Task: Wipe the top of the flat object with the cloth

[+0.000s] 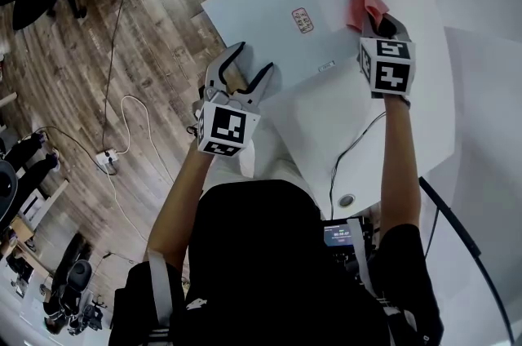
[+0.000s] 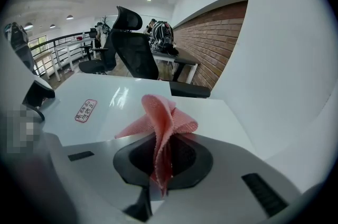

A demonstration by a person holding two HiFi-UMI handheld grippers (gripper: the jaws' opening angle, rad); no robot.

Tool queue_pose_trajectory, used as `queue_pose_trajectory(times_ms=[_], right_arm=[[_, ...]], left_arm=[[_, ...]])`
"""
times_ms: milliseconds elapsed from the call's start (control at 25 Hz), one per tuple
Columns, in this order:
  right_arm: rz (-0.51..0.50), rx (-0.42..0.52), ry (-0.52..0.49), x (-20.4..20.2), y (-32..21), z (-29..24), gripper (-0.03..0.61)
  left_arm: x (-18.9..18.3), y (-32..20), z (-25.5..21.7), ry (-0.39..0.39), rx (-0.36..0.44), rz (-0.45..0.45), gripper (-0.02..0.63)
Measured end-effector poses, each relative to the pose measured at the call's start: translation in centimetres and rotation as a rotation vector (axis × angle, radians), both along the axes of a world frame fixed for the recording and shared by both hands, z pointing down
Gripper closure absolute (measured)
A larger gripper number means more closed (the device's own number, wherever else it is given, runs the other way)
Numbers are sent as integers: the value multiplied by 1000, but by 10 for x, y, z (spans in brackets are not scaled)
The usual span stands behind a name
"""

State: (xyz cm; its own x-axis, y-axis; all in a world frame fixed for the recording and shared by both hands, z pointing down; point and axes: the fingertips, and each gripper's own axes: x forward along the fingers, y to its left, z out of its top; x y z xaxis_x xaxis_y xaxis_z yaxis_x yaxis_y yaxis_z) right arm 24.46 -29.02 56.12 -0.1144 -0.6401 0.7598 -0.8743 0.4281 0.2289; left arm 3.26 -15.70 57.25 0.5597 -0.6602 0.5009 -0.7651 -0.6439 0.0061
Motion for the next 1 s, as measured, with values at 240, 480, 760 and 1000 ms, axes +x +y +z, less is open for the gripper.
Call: queue_pose_trajectory(times_ms=[240,480,760,1000], right_arm=[[-32,-7,6,-12,1,-2,532],[-127,-4,20,-49,10,-3,532],[-236,-25,-11,-97,29,-2,532],[-349,-45,-12,-138,50,-2,532]], left_arm=[[-1,-3,-3,2,0,6,357],[-2,-1,-2,-2,3,5,357],[-3,-1,-3,1,7,7,357],[-3,-1,-2,-1,10,12,357]])
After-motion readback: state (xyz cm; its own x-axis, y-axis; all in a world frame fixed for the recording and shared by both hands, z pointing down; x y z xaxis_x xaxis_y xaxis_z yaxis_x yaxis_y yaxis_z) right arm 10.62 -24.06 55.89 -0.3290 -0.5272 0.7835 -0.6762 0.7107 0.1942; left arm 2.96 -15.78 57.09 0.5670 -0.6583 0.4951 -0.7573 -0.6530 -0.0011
